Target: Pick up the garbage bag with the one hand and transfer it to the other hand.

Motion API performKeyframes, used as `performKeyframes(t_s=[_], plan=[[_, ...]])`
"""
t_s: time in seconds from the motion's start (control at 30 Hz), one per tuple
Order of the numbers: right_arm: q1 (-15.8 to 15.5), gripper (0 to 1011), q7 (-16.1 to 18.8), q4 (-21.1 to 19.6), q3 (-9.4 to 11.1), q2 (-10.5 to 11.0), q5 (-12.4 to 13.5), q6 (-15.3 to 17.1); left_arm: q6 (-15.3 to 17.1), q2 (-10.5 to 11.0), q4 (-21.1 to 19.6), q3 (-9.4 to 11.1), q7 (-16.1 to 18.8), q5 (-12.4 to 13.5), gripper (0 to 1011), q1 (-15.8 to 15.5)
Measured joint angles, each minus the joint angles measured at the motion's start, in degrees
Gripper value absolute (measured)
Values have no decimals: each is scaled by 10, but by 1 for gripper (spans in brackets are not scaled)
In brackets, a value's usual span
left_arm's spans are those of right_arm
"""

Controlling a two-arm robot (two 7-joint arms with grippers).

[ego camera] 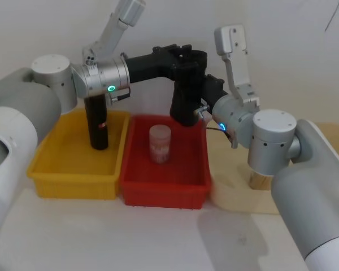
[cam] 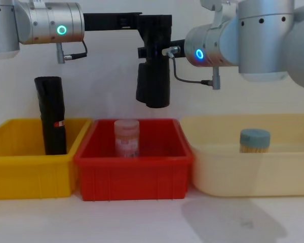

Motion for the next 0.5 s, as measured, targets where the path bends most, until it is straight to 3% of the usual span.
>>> performKeyframes(t_s=[0.33, 0.5], plan=[[-9, 533, -20, -21, 18, 15, -6, 0, 0, 0, 0, 0, 0, 0, 1001, 0], [-18, 533, -28, -44, 33, 31, -6, 2, 0, 0, 0, 0, 0, 0, 1001, 0]])
